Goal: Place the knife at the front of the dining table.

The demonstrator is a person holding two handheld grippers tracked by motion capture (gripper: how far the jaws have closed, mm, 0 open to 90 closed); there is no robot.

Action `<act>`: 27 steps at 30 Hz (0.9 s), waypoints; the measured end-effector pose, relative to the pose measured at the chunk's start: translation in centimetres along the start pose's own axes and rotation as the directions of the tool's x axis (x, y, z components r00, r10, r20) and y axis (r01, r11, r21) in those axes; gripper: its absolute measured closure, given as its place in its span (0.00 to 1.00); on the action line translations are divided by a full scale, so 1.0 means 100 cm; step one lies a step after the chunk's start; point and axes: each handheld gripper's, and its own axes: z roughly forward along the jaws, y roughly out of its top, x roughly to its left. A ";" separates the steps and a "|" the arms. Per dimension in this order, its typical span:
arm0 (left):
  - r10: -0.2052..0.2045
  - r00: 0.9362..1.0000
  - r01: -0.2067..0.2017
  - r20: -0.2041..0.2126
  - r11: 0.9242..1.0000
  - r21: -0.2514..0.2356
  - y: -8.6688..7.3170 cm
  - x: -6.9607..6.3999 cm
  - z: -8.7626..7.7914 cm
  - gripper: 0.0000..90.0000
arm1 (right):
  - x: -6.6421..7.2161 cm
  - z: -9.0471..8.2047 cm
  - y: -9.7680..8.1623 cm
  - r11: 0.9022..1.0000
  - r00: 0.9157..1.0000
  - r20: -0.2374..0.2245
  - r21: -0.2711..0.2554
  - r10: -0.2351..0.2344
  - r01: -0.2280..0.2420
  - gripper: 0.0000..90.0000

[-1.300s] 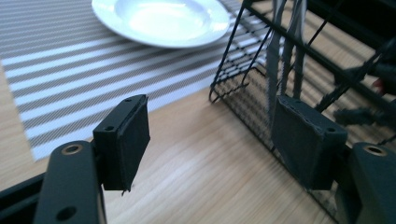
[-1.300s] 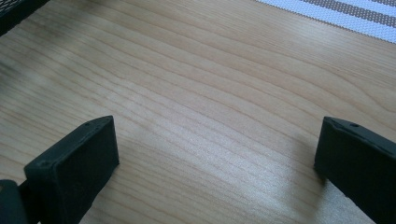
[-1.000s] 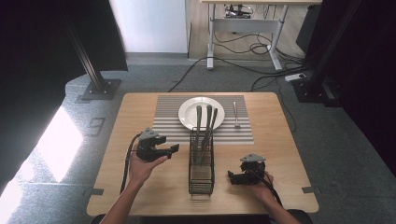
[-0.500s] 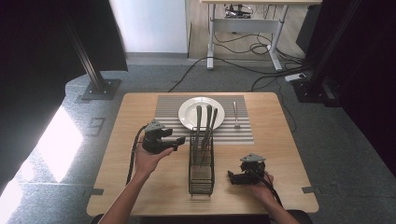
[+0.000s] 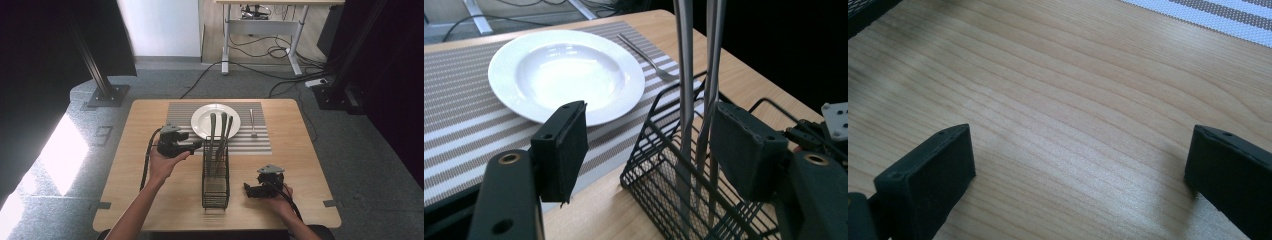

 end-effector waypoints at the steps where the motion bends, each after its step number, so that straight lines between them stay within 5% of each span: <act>1: 0.003 1.000 -0.003 0.001 1.000 -0.003 0.002 -0.001 0.001 0.35 | 0.000 0.000 0.000 1.000 1.000 -0.001 0.002 -0.001 0.001 0.00; 27: 0.011 1.000 -0.010 -0.028 1.000 0.014 0.026 -0.010 0.050 0.43 | -0.001 0.000 0.000 1.000 1.000 -0.003 -0.001 -0.007 0.007 0.00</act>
